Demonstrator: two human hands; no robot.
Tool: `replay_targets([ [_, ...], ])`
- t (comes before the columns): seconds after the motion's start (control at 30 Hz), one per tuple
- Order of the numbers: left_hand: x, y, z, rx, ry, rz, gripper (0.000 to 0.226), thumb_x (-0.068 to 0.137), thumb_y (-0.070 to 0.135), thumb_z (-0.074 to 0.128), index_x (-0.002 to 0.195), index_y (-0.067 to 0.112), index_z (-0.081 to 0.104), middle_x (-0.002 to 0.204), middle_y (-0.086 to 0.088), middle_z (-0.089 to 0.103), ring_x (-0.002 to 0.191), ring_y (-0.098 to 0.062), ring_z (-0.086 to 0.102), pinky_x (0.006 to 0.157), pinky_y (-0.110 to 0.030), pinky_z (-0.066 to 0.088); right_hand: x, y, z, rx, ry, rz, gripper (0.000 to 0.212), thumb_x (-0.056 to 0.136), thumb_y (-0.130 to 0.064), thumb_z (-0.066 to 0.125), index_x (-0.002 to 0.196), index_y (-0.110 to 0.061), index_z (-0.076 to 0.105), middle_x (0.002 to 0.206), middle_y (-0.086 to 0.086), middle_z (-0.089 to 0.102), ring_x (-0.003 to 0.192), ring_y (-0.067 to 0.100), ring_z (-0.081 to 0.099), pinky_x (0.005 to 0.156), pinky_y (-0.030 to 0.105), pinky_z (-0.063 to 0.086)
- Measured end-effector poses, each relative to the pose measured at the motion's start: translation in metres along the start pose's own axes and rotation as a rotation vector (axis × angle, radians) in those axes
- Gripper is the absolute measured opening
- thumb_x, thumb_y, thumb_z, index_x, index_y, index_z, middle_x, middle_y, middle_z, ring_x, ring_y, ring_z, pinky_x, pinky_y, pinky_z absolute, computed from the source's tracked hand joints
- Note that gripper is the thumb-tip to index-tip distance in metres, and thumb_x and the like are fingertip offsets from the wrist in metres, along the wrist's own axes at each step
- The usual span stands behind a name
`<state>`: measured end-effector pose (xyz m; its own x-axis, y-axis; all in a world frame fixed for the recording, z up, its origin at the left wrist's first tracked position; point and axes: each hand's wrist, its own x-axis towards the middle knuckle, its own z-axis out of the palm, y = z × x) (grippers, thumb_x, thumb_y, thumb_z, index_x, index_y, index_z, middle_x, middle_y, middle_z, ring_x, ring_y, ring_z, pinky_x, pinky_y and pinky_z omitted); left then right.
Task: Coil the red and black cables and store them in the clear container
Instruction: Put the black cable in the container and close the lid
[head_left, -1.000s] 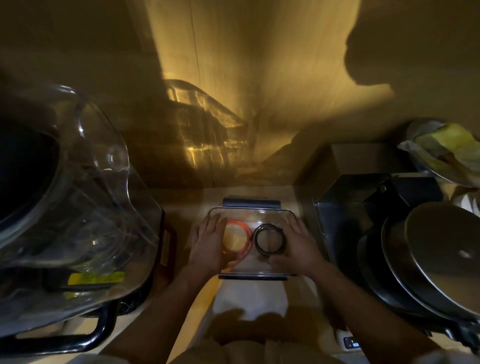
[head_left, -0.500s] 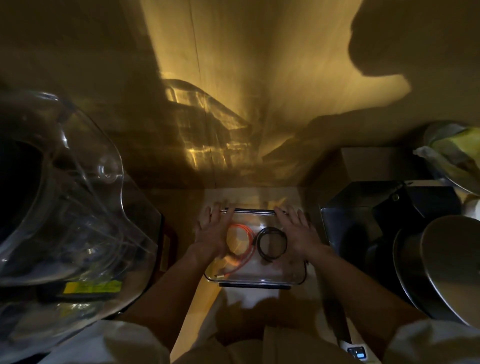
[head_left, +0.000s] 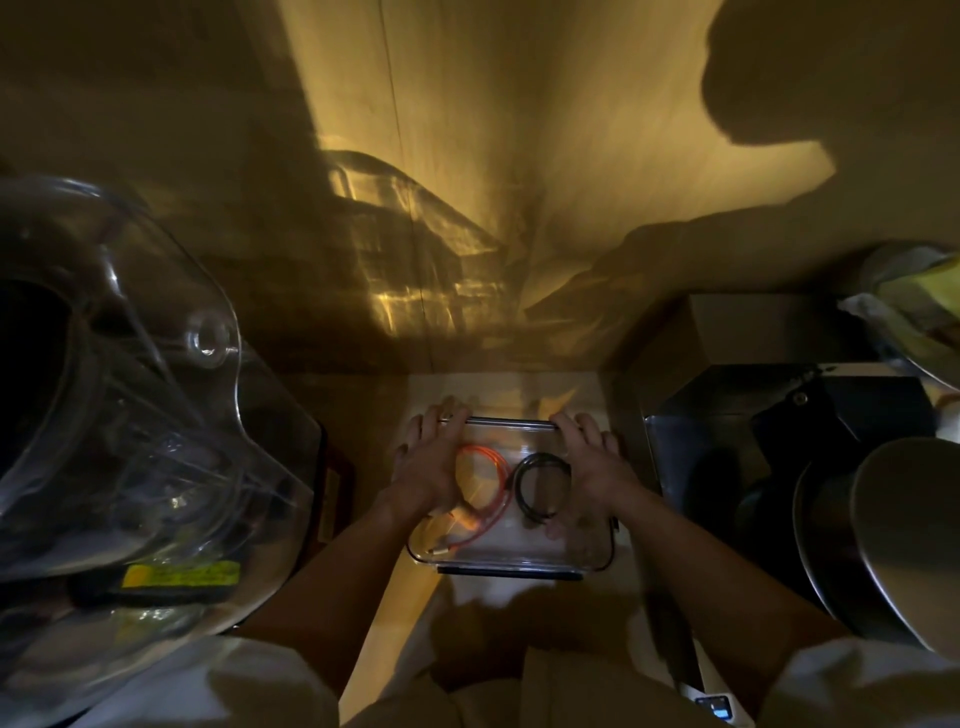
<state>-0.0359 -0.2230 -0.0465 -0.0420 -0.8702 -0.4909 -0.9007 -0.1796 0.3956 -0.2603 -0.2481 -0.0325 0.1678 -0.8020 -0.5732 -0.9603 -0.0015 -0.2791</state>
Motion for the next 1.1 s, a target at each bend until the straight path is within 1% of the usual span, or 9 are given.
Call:
replay_targets([
  [0.37,0.0,0.003,-0.004,0.016,-0.009,-0.004,0.145,0.038,0.035,0.098,0.152,0.038,0.007,0.16,-0.006,0.003,0.147,-0.033,-0.002,0.112,-0.056,0.024,0.0,-0.004,-0.006,0.023,-0.017,0.003,0.144,0.031,-0.03,0.098,0.146,-0.037,0.011,0.153,-0.003,0.013,0.136,0.033,0.023,0.104,0.048,0.038],
  [0.5,-0.001,-0.003,0.003,0.029,0.01,0.007,0.146,0.043,0.04,0.096,0.154,0.039,0.0,0.164,-0.002,-0.013,0.15,-0.03,-0.014,0.116,-0.058,0.01,0.0,0.002,0.003,0.029,0.037,0.011,0.131,0.05,-0.013,0.093,0.146,-0.044,0.009,0.16,-0.009,0.0,0.143,0.031,0.014,0.107,0.049,0.033],
  [0.63,-0.007,-0.004,0.009,0.083,0.062,0.042,0.14,0.051,0.047,0.091,0.154,0.038,-0.003,0.164,0.002,-0.019,0.149,-0.025,-0.018,0.118,-0.055,0.005,-0.001,0.008,0.012,0.041,0.056,0.037,0.128,0.064,-0.004,0.084,0.149,-0.049,-0.002,0.163,-0.008,-0.015,0.15,0.028,-0.007,0.115,0.054,0.018],
  [0.73,-0.019,-0.003,0.011,0.105,0.109,0.065,0.12,0.065,0.04,0.085,0.155,0.035,0.005,0.165,0.001,-0.014,0.151,-0.024,-0.014,0.121,-0.051,0.009,-0.007,0.011,0.014,0.021,0.089,0.007,0.124,0.066,-0.02,0.086,0.152,-0.041,-0.001,0.164,-0.003,-0.016,0.15,0.026,-0.013,0.117,0.051,0.014],
  [0.83,-0.035,0.0,0.014,0.177,0.154,0.099,0.094,0.079,0.029,0.073,0.154,0.033,0.016,0.166,-0.001,-0.007,0.151,-0.023,-0.01,0.121,-0.047,0.009,-0.018,0.014,0.019,0.018,0.134,-0.045,0.129,0.051,-0.044,0.089,0.154,-0.033,0.012,0.164,0.0,-0.011,0.151,0.025,-0.012,0.119,0.047,0.014],
  [0.9,-0.048,0.001,0.019,0.208,0.179,0.119,0.078,0.086,0.03,0.066,0.151,0.034,0.024,0.166,-0.003,0.002,0.152,-0.023,-0.003,0.121,-0.045,0.008,-0.03,0.014,0.026,0.029,0.216,-0.086,0.117,0.049,-0.05,0.085,0.15,-0.031,0.029,0.164,0.003,0.007,0.151,0.025,0.005,0.12,0.041,0.02],
  [0.97,-0.064,0.0,0.029,0.232,0.205,0.161,0.061,0.091,0.037,0.058,0.147,0.034,0.035,0.163,-0.006,0.019,0.15,-0.027,0.013,0.118,-0.046,0.015,-0.049,0.016,0.038,0.081,0.318,-0.123,0.089,0.059,-0.049,0.08,0.138,-0.025,0.047,0.155,0.003,0.03,0.142,0.024,0.027,0.115,0.035,0.029],
  [1.03,-0.079,-0.006,0.044,0.239,0.253,0.201,0.046,0.092,0.042,0.051,0.137,0.031,0.05,0.153,-0.01,0.041,0.142,-0.032,0.035,0.108,-0.05,0.035,-0.069,0.02,0.061,0.08,0.443,-0.17,0.059,0.078,-0.045,0.07,0.13,-0.022,0.056,0.144,0.003,0.045,0.133,0.024,0.04,0.109,0.038,0.037],
  [1.1,-0.096,-0.016,0.062,0.202,0.29,0.225,0.042,0.09,0.042,0.044,0.128,0.031,0.057,0.143,-0.012,0.053,0.132,-0.033,0.049,0.095,-0.048,0.049,-0.09,0.026,0.088,0.048,0.514,-0.196,0.043,0.09,-0.038,0.054,0.132,-0.026,0.054,0.144,0.003,0.047,0.136,0.022,0.04,0.11,0.043,0.04],
])
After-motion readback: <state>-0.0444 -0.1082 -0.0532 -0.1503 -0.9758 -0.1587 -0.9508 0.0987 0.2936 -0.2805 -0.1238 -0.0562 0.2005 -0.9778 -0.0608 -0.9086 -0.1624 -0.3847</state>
